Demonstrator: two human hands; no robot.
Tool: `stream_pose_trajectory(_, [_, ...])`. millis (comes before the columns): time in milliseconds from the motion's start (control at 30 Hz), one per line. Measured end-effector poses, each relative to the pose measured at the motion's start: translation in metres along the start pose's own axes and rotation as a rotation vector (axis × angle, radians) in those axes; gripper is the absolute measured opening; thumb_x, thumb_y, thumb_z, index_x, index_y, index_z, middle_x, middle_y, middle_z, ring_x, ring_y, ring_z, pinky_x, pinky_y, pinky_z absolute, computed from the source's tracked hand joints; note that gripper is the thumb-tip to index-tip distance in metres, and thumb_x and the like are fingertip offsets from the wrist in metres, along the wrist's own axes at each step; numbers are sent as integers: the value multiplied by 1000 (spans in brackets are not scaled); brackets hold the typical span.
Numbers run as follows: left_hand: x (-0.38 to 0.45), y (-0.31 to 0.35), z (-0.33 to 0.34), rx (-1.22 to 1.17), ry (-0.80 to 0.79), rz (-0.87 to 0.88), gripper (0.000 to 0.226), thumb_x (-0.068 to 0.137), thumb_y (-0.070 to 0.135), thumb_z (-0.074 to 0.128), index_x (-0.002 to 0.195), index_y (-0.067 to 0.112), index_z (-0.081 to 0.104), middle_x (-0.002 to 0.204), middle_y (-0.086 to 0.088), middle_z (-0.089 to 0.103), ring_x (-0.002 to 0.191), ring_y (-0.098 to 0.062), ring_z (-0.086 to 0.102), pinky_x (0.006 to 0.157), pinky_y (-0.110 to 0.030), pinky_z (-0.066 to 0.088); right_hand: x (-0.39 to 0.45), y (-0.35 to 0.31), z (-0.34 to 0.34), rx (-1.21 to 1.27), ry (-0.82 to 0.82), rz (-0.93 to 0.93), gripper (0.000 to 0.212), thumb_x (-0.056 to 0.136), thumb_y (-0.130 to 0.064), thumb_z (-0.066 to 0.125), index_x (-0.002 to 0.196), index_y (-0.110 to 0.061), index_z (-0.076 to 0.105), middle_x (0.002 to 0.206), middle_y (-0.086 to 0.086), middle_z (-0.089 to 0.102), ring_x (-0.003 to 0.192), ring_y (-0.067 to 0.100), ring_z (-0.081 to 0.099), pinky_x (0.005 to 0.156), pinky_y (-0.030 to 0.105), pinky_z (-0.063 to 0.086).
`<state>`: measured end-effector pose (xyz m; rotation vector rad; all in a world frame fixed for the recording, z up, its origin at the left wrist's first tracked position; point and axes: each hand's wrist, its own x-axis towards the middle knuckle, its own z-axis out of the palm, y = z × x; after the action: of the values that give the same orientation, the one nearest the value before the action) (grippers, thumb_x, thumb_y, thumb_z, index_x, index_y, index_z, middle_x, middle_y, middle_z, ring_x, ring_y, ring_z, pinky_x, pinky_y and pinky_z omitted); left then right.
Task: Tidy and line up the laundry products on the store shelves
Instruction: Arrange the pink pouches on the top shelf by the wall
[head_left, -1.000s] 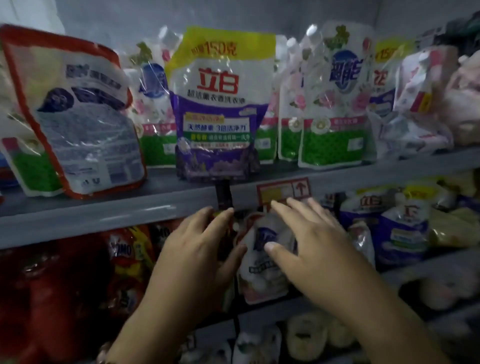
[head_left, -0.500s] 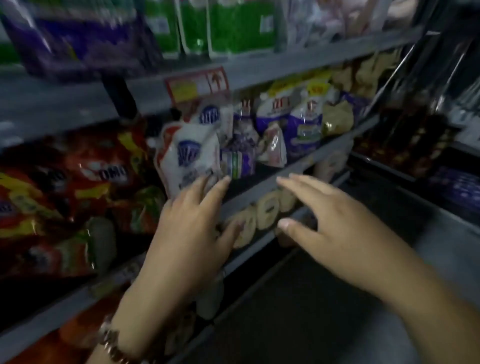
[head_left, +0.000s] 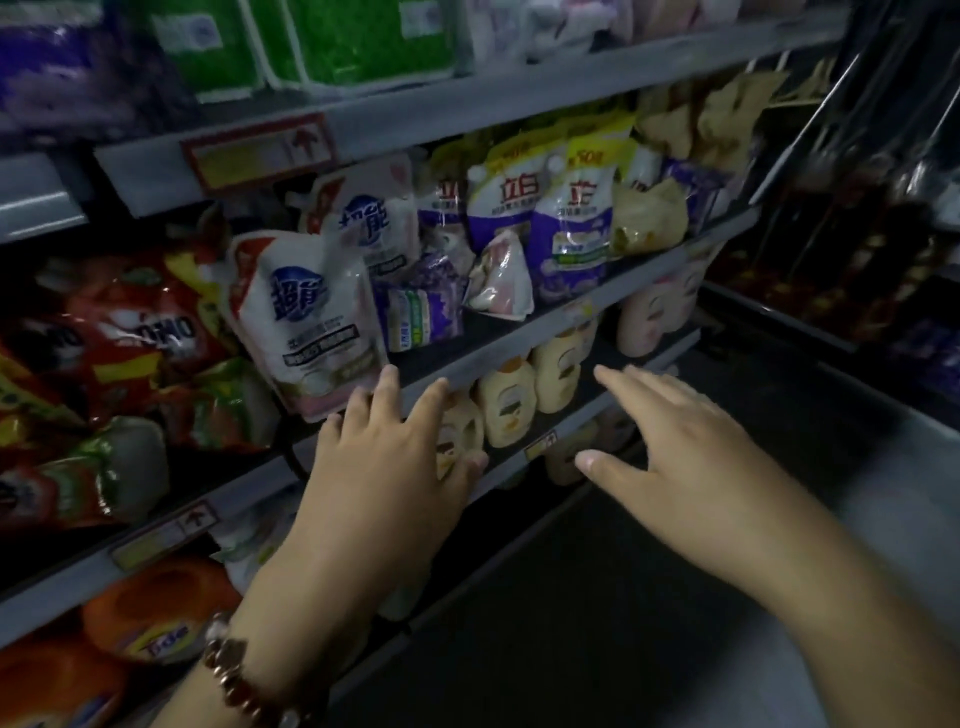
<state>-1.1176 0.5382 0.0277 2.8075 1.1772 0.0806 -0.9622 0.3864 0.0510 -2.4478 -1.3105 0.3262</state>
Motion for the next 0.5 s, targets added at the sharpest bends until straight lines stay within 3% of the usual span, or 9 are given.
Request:
stream_pose_trajectory(300, [67,166,-21,-103,212,60,75,94,66,39,156,40,6,167,-1,-1,153,-25,7,121,-41,16,40,132,-82,27,73,-129,69,95,-53,47,153,-41,10,161,-16,9,148,8,5,120,31,6])
stream_pose_trajectory(500, [105,195,-55,-82,261,-24,78,91,69,40,157,39,10,167,-1,5,152,-22,10,120,-41,19,82,153,-136,-48,99,-256,70,96,-55,44,154,-41,6,162,-15,3,149,8,-1,120,32,0])
